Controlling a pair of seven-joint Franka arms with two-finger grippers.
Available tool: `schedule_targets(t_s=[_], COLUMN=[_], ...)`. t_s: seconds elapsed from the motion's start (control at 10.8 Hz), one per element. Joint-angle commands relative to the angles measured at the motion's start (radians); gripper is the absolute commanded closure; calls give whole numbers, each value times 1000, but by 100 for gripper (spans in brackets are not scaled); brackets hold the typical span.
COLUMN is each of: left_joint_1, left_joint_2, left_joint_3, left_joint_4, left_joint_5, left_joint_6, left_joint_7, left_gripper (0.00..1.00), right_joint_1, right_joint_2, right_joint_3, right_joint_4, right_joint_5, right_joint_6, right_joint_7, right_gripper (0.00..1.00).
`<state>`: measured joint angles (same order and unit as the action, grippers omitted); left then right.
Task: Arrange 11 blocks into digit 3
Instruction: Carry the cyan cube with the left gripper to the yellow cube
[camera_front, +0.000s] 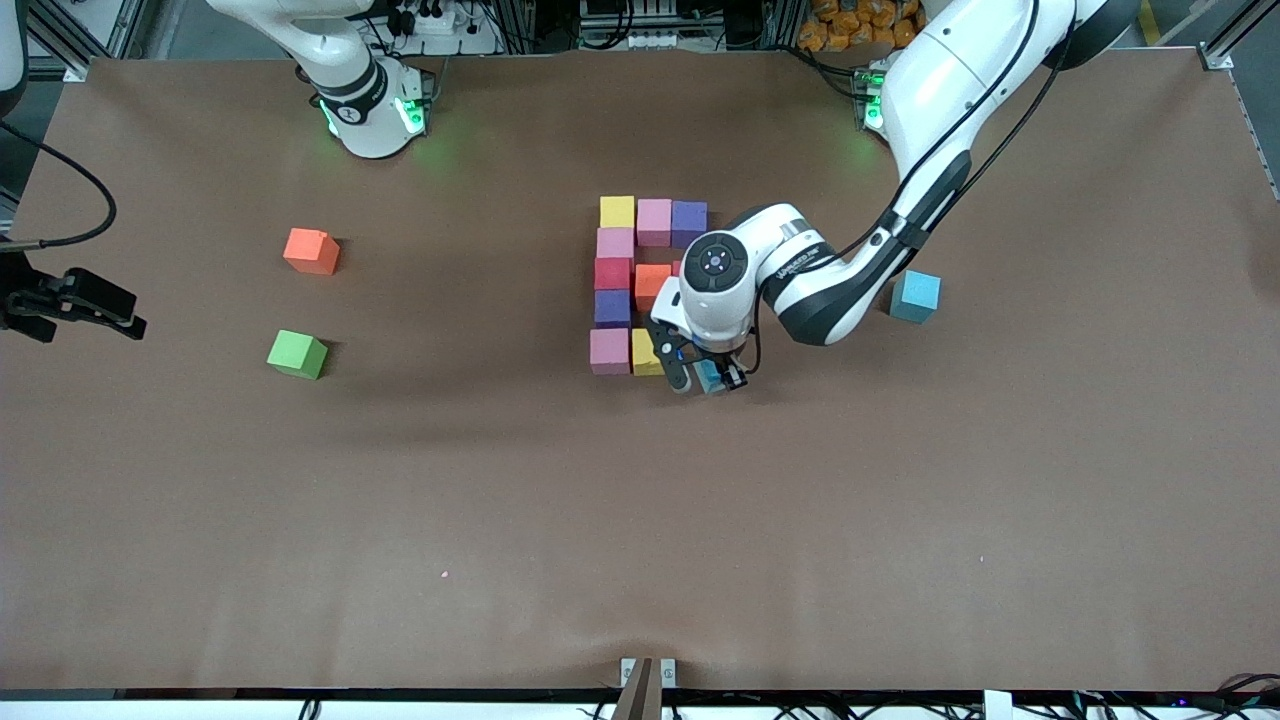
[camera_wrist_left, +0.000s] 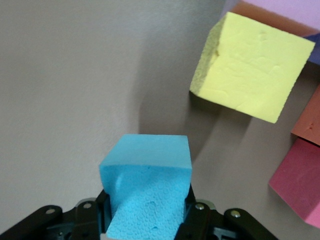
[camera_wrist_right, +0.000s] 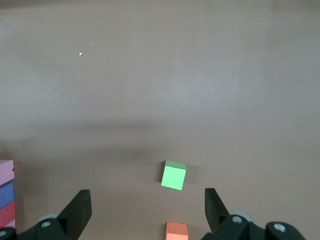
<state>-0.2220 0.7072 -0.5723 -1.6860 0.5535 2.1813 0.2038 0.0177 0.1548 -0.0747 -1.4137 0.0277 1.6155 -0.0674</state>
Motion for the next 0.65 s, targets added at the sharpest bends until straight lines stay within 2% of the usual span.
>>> schedule_targets(t_s=[0.0, 0.55], left_joint_1=[0, -37], left_joint_2=[-26, -9], left_joint_3=[-11, -11], left_joint_4=[-35, -47], left_joint_5=[45, 125], left_joint_6=[21, 64], left_joint_7=[14, 23], left_gripper=[100, 100], right_joint_1=[-7, -6], right_joint_2=[-6, -4], right_joint_3=[4, 4], right_joint_4=[-7, -5], right_joint_5=[4, 4], right_joint_6=[6, 9], right_joint_7=[-9, -11], right_gripper=[0, 0])
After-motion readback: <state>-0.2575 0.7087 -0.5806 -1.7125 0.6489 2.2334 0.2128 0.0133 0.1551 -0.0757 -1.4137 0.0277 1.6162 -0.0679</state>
